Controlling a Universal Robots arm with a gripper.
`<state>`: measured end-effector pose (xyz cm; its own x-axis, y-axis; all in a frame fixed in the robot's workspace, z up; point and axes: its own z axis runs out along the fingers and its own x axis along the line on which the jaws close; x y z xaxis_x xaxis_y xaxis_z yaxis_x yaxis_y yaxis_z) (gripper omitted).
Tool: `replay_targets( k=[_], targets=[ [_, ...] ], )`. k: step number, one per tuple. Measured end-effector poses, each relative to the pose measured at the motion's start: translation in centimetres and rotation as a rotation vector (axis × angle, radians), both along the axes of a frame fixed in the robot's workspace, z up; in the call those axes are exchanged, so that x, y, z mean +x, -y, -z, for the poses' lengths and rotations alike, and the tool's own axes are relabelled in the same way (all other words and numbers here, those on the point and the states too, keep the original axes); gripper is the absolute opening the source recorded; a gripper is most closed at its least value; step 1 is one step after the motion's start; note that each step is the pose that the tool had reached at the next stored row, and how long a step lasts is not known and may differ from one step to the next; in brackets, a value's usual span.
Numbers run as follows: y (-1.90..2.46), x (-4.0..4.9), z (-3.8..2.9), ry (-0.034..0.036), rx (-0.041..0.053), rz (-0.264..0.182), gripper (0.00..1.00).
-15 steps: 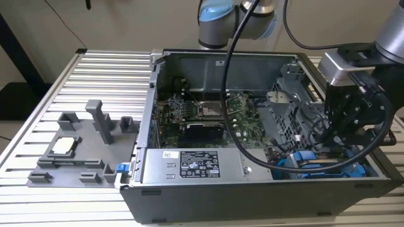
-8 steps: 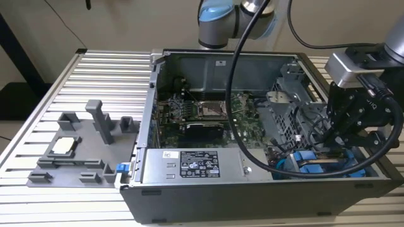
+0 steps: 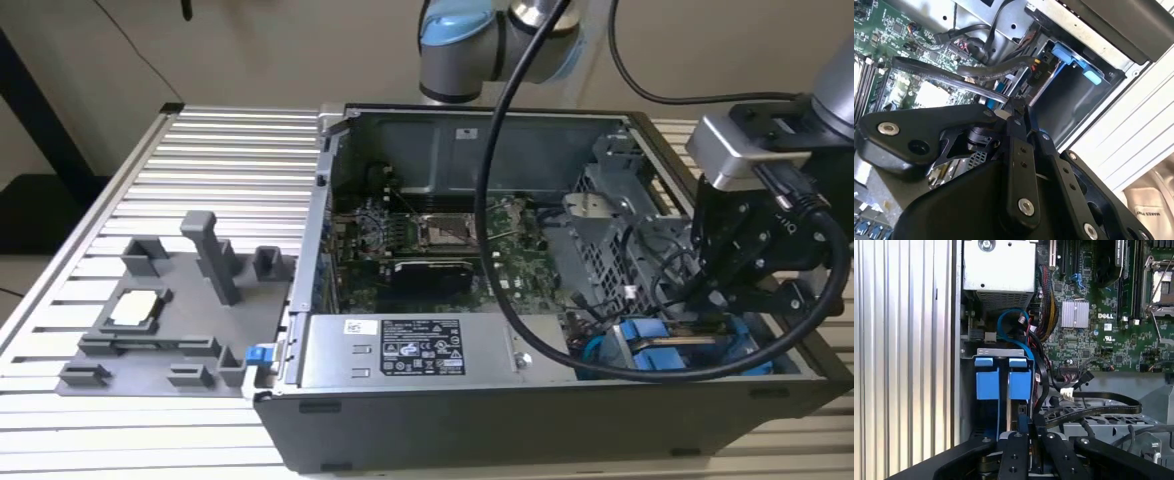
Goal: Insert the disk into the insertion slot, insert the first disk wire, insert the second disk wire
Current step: 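Insert the second disk wire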
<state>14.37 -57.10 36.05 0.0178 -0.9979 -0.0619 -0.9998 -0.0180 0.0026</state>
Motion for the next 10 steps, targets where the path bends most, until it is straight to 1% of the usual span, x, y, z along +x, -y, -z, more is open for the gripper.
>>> replay_targets(
  k=[1,2,3,8,10],
  targets=[
    [0.01,-0.06,0.05,0.0057,-0.0001,0.000,0.16],
    [0.02,-0.12,0.12,0.0094,0.0000,0.001,0.16],
    [0.01,-0.12,0.18,0.0105,-0.0002,0.002,0.16],
    [0.02,-0.12,0.54,0.0108,0.0014,0.008,0.16],
    [0.04,-0.09,0.65,0.0107,0.0043,0.008,0.16]
  ],
)
